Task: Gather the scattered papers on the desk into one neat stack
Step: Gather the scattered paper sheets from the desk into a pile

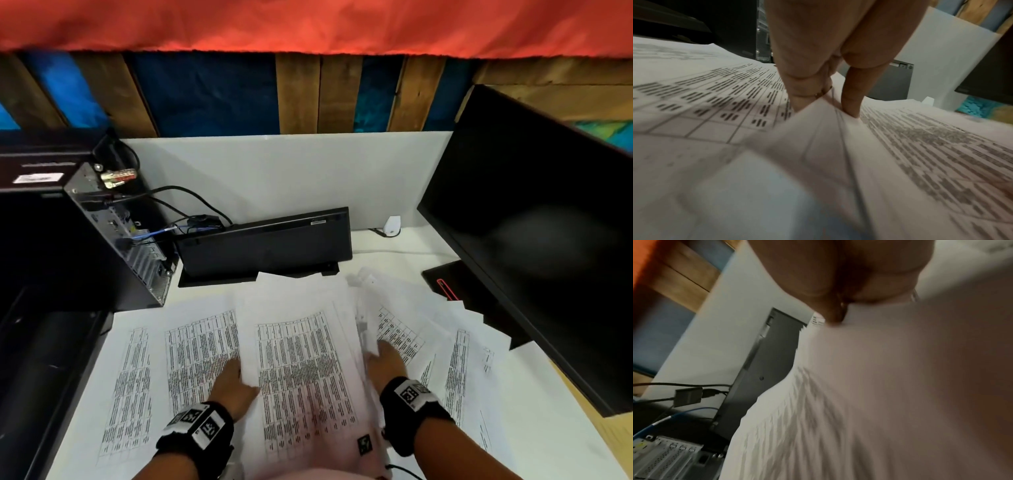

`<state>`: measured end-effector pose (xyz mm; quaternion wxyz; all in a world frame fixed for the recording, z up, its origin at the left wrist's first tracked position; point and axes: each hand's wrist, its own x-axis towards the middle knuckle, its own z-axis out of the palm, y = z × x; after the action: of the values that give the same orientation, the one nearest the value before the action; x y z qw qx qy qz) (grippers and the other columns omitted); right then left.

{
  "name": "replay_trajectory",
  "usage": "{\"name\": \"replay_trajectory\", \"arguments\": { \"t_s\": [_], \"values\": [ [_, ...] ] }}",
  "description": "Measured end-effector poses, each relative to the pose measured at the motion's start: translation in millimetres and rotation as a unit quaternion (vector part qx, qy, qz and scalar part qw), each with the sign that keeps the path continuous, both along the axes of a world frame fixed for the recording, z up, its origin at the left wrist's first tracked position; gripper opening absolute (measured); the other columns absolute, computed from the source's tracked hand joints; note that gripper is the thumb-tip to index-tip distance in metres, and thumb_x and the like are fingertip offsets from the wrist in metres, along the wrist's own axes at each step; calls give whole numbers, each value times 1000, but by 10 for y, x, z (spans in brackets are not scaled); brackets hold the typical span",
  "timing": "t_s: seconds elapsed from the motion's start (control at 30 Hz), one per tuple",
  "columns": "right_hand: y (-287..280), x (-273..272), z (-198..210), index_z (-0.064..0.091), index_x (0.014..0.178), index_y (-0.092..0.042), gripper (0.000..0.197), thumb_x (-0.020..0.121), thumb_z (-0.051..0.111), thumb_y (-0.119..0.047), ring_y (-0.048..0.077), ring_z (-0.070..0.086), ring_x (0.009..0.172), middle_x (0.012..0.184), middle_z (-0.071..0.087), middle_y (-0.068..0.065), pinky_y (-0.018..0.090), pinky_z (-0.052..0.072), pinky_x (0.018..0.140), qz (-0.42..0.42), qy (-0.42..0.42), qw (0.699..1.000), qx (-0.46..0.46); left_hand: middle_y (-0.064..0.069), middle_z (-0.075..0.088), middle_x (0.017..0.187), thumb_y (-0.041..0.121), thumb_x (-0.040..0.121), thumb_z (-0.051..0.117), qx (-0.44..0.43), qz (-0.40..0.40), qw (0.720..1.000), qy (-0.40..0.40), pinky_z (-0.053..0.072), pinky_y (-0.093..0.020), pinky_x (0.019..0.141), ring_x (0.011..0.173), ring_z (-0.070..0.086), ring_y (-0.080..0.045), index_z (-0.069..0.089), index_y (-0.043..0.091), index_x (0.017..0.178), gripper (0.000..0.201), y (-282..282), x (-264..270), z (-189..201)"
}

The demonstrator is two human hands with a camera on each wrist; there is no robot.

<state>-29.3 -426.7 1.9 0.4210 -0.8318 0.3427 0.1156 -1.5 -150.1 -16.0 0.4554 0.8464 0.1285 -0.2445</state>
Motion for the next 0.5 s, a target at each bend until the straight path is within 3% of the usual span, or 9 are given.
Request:
{"name": "replay_trajectory", "arguments": {
  "t_s": [0.07,0.17,0.2,0.23,0.3,0.33,0.4,0.47,0.5],
  "values": [
    [-105,-23,312,51,124,-2,30,95,45,-7,34,61,106,110,63,19,27,42,78,-61,-81,993,-56,-5,63,96,-3,79,65,1,20,1000,-4,48,-30,73,90,60,-22,51,12,104,32,47,-30,13],
    [-256,-8,912,53,111,-6,17,96,45,-7,32,63,82,80,58,8,21,40,61,-92,-237,960,-114,-7,63,88,-7,80,64,-19,32,999,-4,41,-25,60,78,58,-18,52,2,102,27,99,-48,-11],
    [-289,8,1115,53,107,-8,13,96,46,-8,25,61,73,73,56,2,17,41,54,-94,-287,948,-102,-8,62,85,-8,80,63,-32,34,999,1,40,-25,59,75,58,-18,52,-1,101,25,110,-46,-3],
    [-299,15,1335,52,104,-11,9,96,47,-9,10,59,68,71,54,-4,7,39,50,-97,-339,933,-78,-8,62,83,-10,80,63,-40,36,999,5,40,-25,59,73,57,-19,52,-3,102,25,122,-49,5],
    [-333,45,1614,51,102,-15,9,96,49,-8,-9,58,67,78,55,-15,-2,39,55,-106,-418,901,-35,-9,62,86,-13,81,61,-73,57,996,13,41,-27,61,74,57,-20,51,-3,105,28,139,-55,21],
    [-348,66,1662,51,102,-15,10,95,50,-8,-12,58,69,81,56,-16,-1,41,56,-110,-432,895,-15,-11,62,88,-14,82,59,-90,69,993,22,42,-27,62,75,57,-21,51,-3,107,29,158,-67,26],
    [-327,130,1581,53,105,-12,10,95,50,-9,1,60,71,83,59,-10,5,43,52,-115,-394,911,23,-17,65,95,-9,84,59,-111,77,990,34,45,-31,68,78,58,-24,52,0,107,25,166,-88,42],
    [-236,173,1318,54,112,-7,17,95,50,-10,16,62,78,90,62,-1,8,40,49,-95,-314,944,28,-24,67,102,19,85,65,-109,78,991,25,50,-42,76,81,62,-30,57,9,102,22,147,-83,42],
    [-152,170,1192,53,116,-5,21,95,50,-10,20,63,86,97,61,0,12,39,52,-76,-271,959,23,-23,68,105,39,83,65,-105,84,991,19,51,-48,84,86,64,-31,59,11,102,34,148,-73,33]
  ]
}}
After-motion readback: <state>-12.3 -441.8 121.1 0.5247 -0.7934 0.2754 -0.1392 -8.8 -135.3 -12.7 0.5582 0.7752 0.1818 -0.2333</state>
